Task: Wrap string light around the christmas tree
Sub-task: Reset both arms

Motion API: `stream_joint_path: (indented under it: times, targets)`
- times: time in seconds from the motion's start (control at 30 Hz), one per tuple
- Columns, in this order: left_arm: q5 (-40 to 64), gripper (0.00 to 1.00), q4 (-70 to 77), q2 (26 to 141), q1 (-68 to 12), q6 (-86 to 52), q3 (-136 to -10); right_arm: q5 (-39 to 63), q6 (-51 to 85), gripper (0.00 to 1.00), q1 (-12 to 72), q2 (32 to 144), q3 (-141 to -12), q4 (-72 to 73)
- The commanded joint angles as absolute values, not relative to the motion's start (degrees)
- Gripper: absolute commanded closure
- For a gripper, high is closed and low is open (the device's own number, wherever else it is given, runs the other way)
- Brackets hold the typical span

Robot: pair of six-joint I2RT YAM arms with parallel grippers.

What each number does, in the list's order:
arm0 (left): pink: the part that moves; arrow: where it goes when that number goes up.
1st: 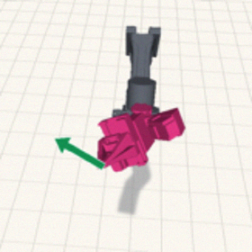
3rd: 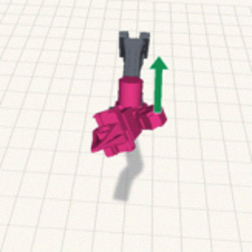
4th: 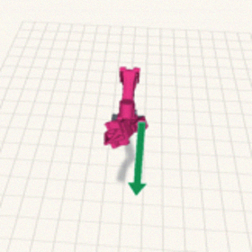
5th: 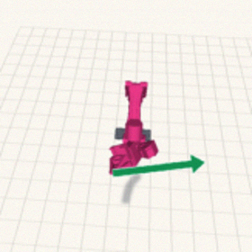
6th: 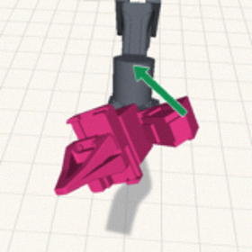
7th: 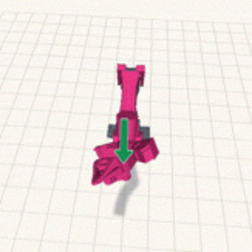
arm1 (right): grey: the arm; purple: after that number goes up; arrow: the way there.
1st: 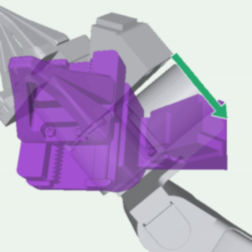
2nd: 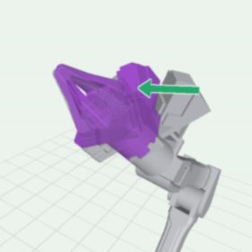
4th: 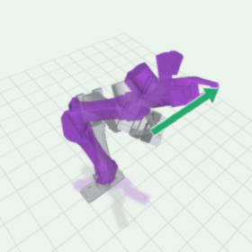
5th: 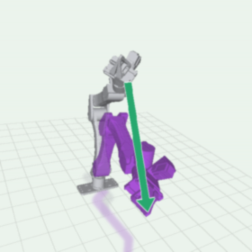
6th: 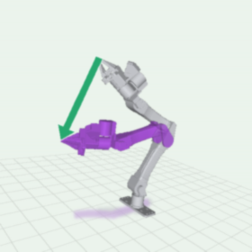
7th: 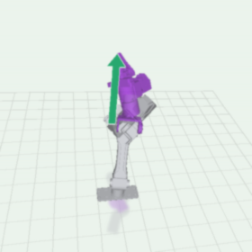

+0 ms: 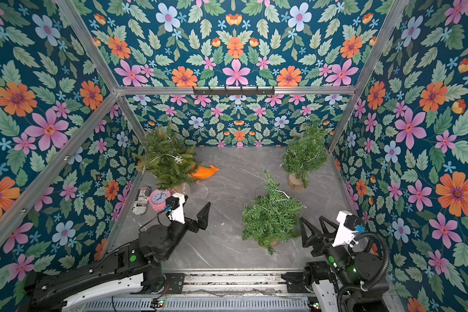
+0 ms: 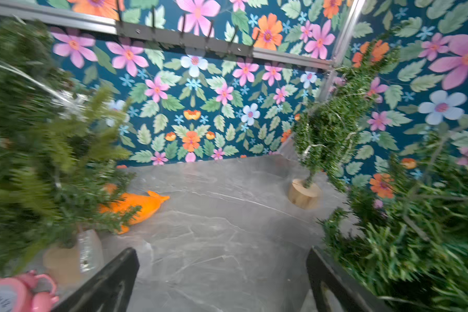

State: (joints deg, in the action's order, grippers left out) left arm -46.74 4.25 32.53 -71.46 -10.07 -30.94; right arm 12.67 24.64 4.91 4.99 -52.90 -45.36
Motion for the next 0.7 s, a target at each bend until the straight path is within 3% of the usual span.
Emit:
stream_joint_path:
  times: [0.0, 0.2, 0.4, 0.53, 0.67]
  targets:
    - [-64.78, 0.01, 3.74, 29.71, -71.41, -6.73, -29.45, 1.01, 23.62, 0.14, 4.94, 2.25, -50.84, -39.67]
    - [-73.94, 0.01, 6.42, 19.38, -68.25, -8.22, -20.95, -14.5, 23.02, 0.14, 4.93, 0.26, -43.37, -35.02]
    - [-70.2, 0.01, 4.52, 19.18, -62.86, -10.48, -17.39, -18.99, 21.29, 0.14, 4.92, 1.48, -34.18, -26.81]
    - [-62.2, 0.01, 2.54, 28.59, -55.17, -13.82, -19.44, -23.02, 20.28, 0.12, 4.88, 2.95, -29.56, -22.04]
    - [-46.2, 0.01, 6.6, 34.03, -38.8, -17.3, -18.11, -26.47, 20.17, 0.12, 4.92, 6.55, -25.21, -15.43]
